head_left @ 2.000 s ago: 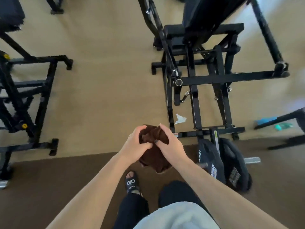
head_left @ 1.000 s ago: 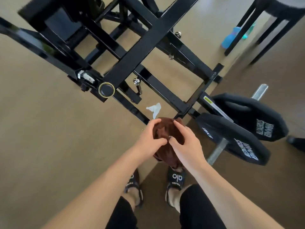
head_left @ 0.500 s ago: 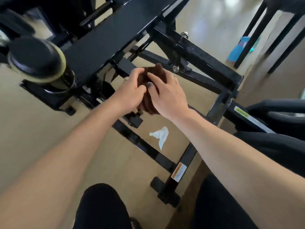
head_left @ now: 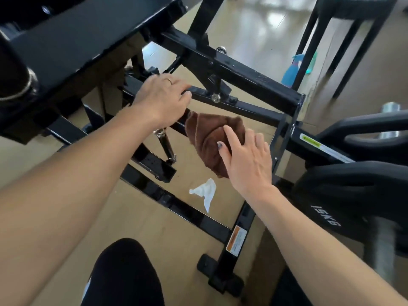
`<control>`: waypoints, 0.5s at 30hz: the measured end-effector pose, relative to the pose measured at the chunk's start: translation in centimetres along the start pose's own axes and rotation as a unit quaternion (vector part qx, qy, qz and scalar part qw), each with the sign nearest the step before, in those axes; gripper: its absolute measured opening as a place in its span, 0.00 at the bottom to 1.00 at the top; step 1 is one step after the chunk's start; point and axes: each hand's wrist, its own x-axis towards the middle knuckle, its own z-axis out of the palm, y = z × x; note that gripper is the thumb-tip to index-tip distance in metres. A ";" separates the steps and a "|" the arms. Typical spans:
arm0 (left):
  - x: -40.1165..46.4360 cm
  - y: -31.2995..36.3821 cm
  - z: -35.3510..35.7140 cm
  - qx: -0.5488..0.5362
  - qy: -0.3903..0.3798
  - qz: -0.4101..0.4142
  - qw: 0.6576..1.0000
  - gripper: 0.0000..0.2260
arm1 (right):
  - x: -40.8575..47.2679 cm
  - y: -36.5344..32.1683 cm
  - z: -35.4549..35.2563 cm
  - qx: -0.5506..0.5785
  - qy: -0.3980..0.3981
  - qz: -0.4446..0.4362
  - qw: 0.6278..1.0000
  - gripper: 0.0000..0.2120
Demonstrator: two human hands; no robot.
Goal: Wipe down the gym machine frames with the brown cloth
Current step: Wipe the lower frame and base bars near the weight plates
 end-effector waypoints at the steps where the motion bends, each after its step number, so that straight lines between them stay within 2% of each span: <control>1: 0.5 0.4 0.3 0.027 -0.037 0.014 0.999 0.22 | -1.1 1.1 -0.2 -0.001 -0.001 0.035 0.999 0.26; 3: 0.8 1.0 1.5 0.090 -0.085 0.033 0.992 0.21 | -2.7 2.7 -0.6 -0.006 -0.001 0.095 0.995 0.28; 5: 0.4 1.4 3.0 0.093 -0.055 0.036 0.993 0.17 | -3.0 3.2 -1.0 -0.011 -0.009 0.131 0.991 0.28; 8: 0.5 1.6 4.2 0.042 -0.011 0.007 0.999 0.15 | -1.3 1.7 -1.2 0.007 -0.023 0.152 0.988 0.28; 12: 1.0 0.8 5.0 0.009 0.006 0.002 1.000 0.18 | 2.3 -3.5 -0.4 0.016 -0.013 0.050 0.999 0.35; 15: 1.2 -0.2 5.9 0.003 0.028 -0.003 1.000 0.12 | 4.8 -6.8 0.3 0.018 0.008 0.003 1.000 0.39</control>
